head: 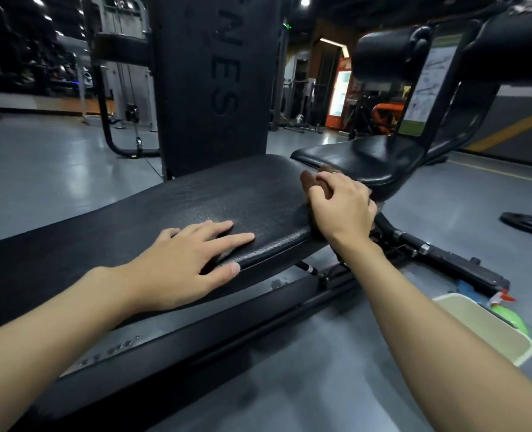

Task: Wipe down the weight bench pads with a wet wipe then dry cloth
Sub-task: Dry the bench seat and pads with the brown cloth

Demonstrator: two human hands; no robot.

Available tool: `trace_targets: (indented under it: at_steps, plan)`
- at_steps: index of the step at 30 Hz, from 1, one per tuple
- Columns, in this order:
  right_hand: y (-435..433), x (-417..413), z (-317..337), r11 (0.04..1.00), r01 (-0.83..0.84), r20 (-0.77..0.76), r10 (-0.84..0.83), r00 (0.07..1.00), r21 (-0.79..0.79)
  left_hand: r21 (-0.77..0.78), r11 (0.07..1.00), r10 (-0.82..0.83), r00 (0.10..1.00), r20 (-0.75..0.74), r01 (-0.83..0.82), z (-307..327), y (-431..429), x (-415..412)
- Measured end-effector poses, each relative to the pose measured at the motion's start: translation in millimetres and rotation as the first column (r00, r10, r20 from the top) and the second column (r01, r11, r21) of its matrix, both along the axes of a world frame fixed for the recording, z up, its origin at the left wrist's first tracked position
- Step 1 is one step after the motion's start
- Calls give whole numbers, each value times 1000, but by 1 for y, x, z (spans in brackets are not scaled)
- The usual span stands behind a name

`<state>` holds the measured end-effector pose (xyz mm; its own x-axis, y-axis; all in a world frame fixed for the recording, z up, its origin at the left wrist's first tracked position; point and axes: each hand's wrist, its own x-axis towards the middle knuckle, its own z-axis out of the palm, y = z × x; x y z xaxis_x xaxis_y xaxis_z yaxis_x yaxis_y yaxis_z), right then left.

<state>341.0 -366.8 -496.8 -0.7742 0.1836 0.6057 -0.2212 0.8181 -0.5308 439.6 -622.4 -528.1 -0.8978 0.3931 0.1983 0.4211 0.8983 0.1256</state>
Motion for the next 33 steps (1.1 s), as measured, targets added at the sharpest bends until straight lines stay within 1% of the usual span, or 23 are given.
trace_targets:
  at_steps: [2, 5, 9, 10, 13, 15, 16, 18, 20, 21, 22, 24, 25, 26, 28, 29, 30, 31, 32, 33]
  plan:
    - [-7, 5, -8, 1000, 7, -33, -8, 999, -16, 0, 1000, -16, 1000, 20, 16, -1, -2, 1]
    - [-15, 18, -21, 999, -29, -78, 28, 997, -15, 49, 997, -57, 998, 34, 56, -2, -11, 4]
    - [-5, 31, -29, 985, -104, -116, 120, 986, 136, 63, 993, -103, 994, 27, 102, -3, -19, 3]
    - [-4, 33, -30, 980, -104, -122, 125, 985, 170, 87, 990, -110, 993, 34, 107, -1, -19, 2]
    - [-20, 43, -35, 950, -117, -134, 161, 978, 290, 263, 960, -108, 993, 48, 92, 3, -24, -1]
    - [-45, 52, -37, 904, -142, -194, 236, 952, 404, 361, 929, -91, 996, 17, 79, 2, -31, 1]
    - [-58, 56, -35, 886, -164, -221, 281, 934, 433, 398, 915, -76, 997, 11, 65, 2, -35, 3]
    - [-88, 69, -29, 858, -260, -219, 385, 897, 443, 486, 874, -47, 998, 36, 24, 2, -48, 9]
    - [-120, 87, -27, 825, -381, -162, 480, 862, 417, 560, 828, -67, 994, 84, 9, 8, -67, 20]
    - [-137, 98, -27, 808, -453, -114, 525, 843, 377, 561, 828, -89, 989, 121, 6, 12, -80, 28]
    - [-154, 108, -29, 789, -524, -63, 570, 820, 321, 530, 848, -103, 981, 167, -1, 15, -94, 37]
    - [-185, 126, -32, 744, -631, 25, 643, 766, 220, 431, 902, -68, 970, 235, -41, 19, -125, 57]
    - [-200, 132, -35, 710, -679, 69, 680, 730, 184, 409, 911, -41, 972, 233, -60, 19, -140, 67]
    - [-214, 139, -37, 660, -734, 115, 726, 678, 158, 406, 910, -6, 977, 214, -83, 17, -155, 79]
    - [-241, 152, -40, 508, -850, 211, 824, 526, 136, 380, 913, 94, 982, 165, -151, 11, -186, 103]
    - [-250, 155, -42, 432, -877, 272, 835, 478, 212, 332, 922, 157, 977, 148, -198, 7, -201, 117]
    - [-257, 155, -46, 360, -858, 336, 808, 483, 367, 272, 931, 215, 968, 132, -244, 3, -216, 131]
    - [-261, 152, -50, 295, -794, 382, 753, 535, 532, 205, 936, 267, 957, 117, -286, -1, -231, 145]
    - [-261, 148, -55, 255, -721, 397, 694, 600, 644, 154, 936, 302, 947, 109, -316, -5, -241, 157]
    - [-262, 144, -59, 241, -672, 387, 663, 641, 700, 118, 931, 333, 935, 121, -347, -9, -250, 170]
